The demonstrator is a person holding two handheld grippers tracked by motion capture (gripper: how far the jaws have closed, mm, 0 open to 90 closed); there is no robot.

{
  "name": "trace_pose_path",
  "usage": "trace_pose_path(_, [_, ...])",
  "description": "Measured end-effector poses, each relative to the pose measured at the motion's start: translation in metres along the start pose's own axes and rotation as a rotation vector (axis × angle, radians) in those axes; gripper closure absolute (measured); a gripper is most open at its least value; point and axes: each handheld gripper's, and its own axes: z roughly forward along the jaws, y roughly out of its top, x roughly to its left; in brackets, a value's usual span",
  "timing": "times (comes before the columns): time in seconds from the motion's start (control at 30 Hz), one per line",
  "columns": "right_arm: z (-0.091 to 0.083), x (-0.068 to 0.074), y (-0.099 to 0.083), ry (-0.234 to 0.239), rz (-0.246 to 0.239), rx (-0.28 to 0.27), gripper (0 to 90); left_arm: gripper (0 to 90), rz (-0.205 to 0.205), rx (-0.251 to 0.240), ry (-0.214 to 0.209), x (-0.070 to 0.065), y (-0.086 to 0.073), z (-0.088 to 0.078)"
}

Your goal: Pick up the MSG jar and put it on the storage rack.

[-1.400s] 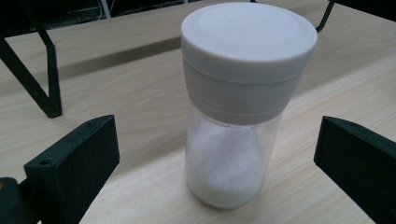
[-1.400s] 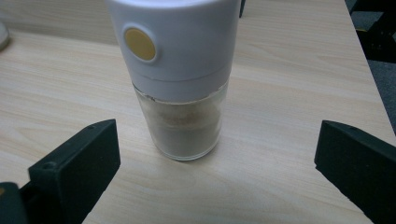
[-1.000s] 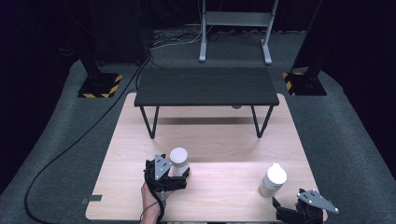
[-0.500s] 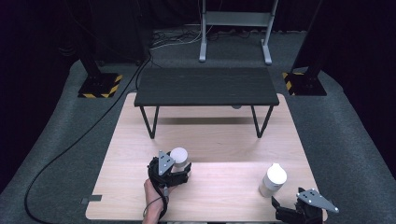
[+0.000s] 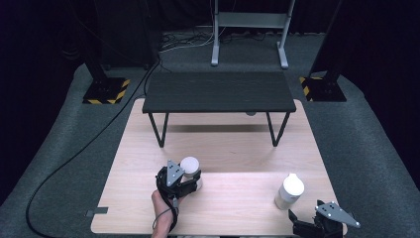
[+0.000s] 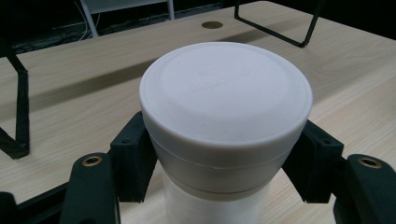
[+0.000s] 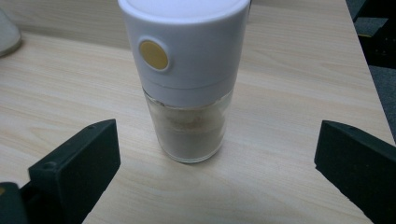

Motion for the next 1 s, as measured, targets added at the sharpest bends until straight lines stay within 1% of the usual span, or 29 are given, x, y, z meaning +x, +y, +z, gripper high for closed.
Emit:
trace_pose_path(0.07, [0.000, 0.000, 0.000, -0.002, 0.001, 0.001, 0.0, 34.4, 0.003, 0.003, -0.008, 0.002, 0.001, 0.000])
trace_pose_path(0.17, [0.000, 0.000, 0.001, -0.004, 0.001, 0.001, 0.0, 34.5, 0.006, 0.001, -0.009, 0.003, 0.001, 0.000])
trace_pose_path(0.33, [-0.001, 0.001, 0.002, -0.005, -0.004, -0.005, 0.0, 34.6, 0.016, 0.013, -0.016, 0.004, 0.003, -0.001])
trace_pose_path(0.5, [-0.002, 0.001, 0.001, -0.006, 0.002, -0.008, 0.0, 34.6, 0.019, 0.020, -0.021, 0.006, 0.005, -0.004])
trace_pose_path(0.63, [-0.002, 0.000, 0.001, -0.006, 0.001, -0.007, 0.0, 34.6, 0.019, 0.017, -0.020, 0.008, 0.005, -0.008])
trace_pose_path(0.8, [-0.002, 0.000, 0.000, -0.008, 0.003, -0.007, 0.0, 34.6, 0.024, 0.017, -0.035, 0.014, 0.010, -0.014])
trace_pose_path(0.93, [-0.003, 0.000, -0.001, -0.009, 0.007, -0.010, 0.0, 34.6, 0.037, 0.018, -0.024, 0.016, 0.016, -0.019])
trace_pose_path(1.0, [-0.002, -0.001, -0.001, -0.008, 0.008, -0.010, 0.0, 34.6, 0.036, 0.013, -0.022, 0.018, 0.018, -0.021])
